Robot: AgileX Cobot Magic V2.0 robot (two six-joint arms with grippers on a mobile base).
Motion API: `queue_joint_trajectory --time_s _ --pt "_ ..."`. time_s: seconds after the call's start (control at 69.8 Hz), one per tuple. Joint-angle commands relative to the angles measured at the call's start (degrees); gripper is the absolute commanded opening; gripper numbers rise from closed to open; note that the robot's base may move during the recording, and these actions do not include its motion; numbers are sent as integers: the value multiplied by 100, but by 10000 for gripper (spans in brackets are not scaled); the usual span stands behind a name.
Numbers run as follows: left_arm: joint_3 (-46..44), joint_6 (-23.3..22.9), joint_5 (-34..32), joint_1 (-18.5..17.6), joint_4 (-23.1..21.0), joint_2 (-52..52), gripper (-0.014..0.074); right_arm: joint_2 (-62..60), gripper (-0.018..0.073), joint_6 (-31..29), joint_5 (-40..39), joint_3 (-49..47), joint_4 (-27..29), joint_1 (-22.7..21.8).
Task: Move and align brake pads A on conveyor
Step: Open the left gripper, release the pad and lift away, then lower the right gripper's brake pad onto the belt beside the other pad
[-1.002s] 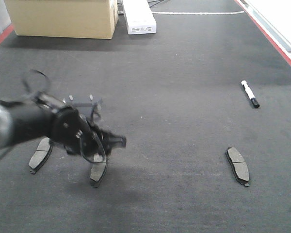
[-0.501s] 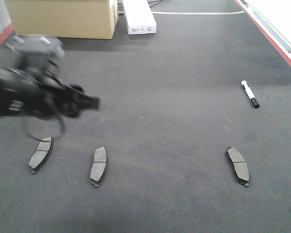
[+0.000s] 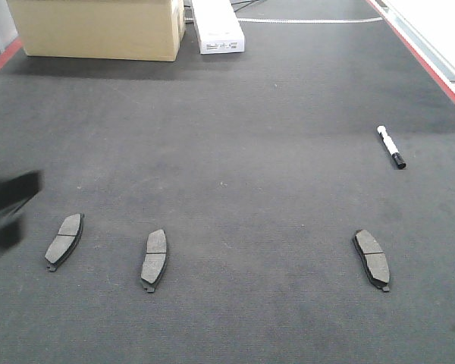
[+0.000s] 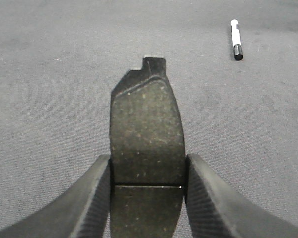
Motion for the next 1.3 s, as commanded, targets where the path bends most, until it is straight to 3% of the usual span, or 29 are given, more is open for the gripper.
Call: queue_joint_trajectory --time_s 0.0,0.272,1.289 --pt "336 295 -712 -14 145 -561 409 4 -2 -29 -518 -174 -69 -24" --pt "1298 349 -1721 -14 134 -1656 409 4 -2 -29 -518 -174 -69 -24" --pt "1438 343 -1735 -14 127 -1734 409 4 -2 -35 -556 -174 -95 -24"
